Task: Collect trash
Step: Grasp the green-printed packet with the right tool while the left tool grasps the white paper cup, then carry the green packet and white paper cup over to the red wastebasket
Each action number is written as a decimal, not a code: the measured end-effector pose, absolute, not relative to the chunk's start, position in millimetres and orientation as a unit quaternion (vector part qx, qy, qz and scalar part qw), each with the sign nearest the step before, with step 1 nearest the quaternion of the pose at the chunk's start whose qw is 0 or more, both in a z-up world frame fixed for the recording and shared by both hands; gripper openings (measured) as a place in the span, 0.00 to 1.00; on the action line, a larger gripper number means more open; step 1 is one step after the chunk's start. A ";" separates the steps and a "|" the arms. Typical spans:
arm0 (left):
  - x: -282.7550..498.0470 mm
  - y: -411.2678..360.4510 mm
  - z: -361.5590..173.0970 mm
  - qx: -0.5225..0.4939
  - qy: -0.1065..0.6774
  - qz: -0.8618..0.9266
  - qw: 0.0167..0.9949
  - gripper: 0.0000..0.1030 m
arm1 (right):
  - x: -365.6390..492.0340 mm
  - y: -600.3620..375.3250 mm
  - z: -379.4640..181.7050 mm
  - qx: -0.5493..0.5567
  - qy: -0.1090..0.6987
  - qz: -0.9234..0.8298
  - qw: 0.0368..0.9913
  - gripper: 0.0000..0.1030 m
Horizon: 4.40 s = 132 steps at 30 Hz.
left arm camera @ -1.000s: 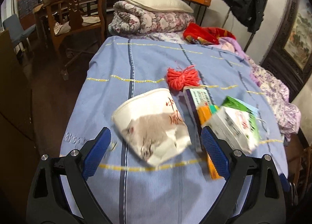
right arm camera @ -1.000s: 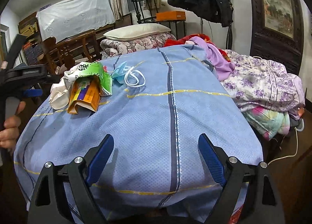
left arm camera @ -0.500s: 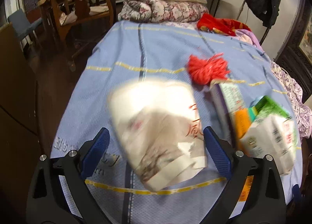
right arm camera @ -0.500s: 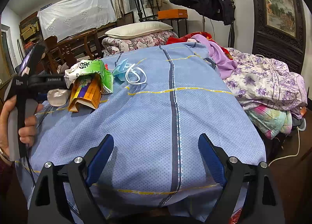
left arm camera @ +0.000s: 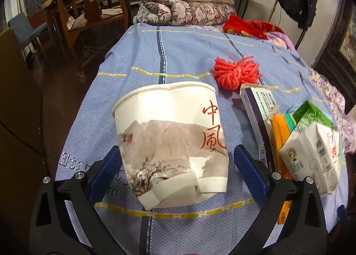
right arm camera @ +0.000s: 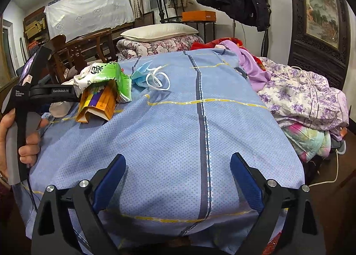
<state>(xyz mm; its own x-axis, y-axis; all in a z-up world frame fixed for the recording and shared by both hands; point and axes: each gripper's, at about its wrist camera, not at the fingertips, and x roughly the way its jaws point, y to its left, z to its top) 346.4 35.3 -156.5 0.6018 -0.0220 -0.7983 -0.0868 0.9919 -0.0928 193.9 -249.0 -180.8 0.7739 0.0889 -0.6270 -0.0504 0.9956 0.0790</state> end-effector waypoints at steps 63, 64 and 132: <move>342.8 47.2 -151.0 -0.108 0.421 0.008 0.900 0.75 | 241.7 -240.8 -137.6 0.023 0.341 0.088 0.936 0.68; 342.6 46.9 -150.7 -0.109 0.421 0.001 0.901 0.74 | 241.9 -241.2 -138.6 0.024 0.342 0.089 0.935 0.68; 81.3 -203.4 -40.8 0.030 0.313 -0.281 0.907 0.74 | 4.8 -458.9 -90.2 0.102 0.288 -0.031 0.952 0.67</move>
